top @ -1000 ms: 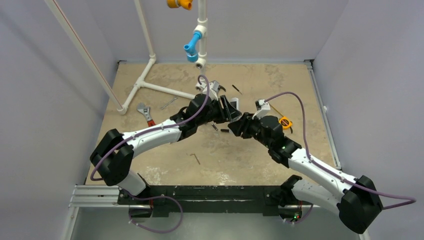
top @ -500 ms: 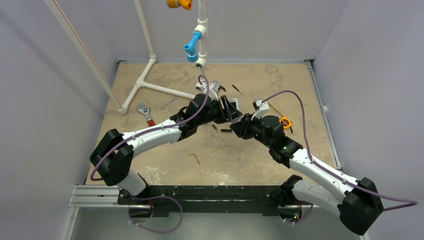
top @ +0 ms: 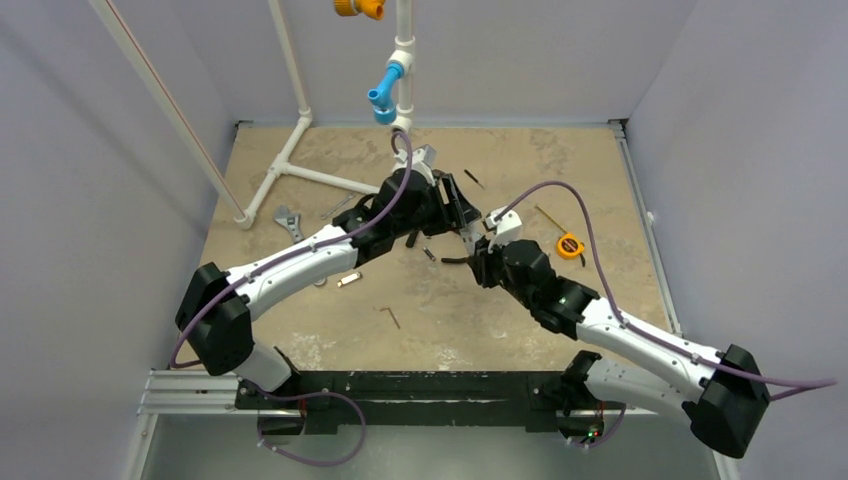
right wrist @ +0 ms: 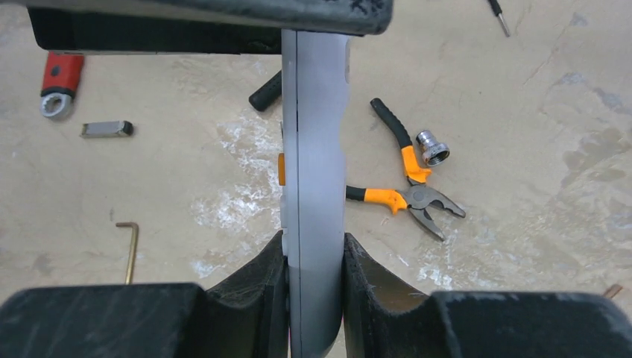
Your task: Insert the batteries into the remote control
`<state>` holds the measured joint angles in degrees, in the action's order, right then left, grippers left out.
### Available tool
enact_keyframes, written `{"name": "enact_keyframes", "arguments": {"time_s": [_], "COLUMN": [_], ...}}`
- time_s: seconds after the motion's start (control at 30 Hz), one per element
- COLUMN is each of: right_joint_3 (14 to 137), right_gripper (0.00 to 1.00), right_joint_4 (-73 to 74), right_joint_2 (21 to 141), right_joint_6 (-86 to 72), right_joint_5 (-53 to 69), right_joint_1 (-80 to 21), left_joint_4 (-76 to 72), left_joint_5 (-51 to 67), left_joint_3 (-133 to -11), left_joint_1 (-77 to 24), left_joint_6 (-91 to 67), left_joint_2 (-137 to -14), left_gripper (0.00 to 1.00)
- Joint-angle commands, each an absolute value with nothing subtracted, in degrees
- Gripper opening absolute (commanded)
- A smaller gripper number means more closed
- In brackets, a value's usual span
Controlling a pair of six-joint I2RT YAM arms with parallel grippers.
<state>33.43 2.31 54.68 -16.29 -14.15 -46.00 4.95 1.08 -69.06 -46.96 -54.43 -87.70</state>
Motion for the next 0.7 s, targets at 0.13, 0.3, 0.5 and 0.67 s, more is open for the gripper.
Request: {"name": "enact_keyframes", "arguments": {"time_s": [0.13,0.3,0.5,0.67], "right_joint_3": [38.10,38.65,41.01,42.93], "right_gripper": [0.00,0.00,0.00,0.00], "right_joint_4": [0.82,0.24,1.34,3.15], "right_joint_2": [56.51,57.76,61.49,64.37], "right_joint_6": [-8.44,-6.15,-3.17,-2.20], "right_joint_5": [-30.86,-36.54,-43.89,-48.14], "right_joint_1": [-54.13,-56.98,-60.56,-62.58], "left_joint_4": [10.92,11.07,10.74,10.48], "left_joint_5": [-0.97,-0.79,-0.59,-0.26], "left_joint_3": [-72.53,-71.92,-71.89,-71.90], "left_joint_1": [-47.02,-47.07,-47.02,-47.03], "left_joint_6": [-55.04,-55.22,-55.02,-55.02], "left_joint_2": [-86.41,-86.46,-86.25,-86.33], "left_gripper": [0.58,0.53,0.42,0.35]}}
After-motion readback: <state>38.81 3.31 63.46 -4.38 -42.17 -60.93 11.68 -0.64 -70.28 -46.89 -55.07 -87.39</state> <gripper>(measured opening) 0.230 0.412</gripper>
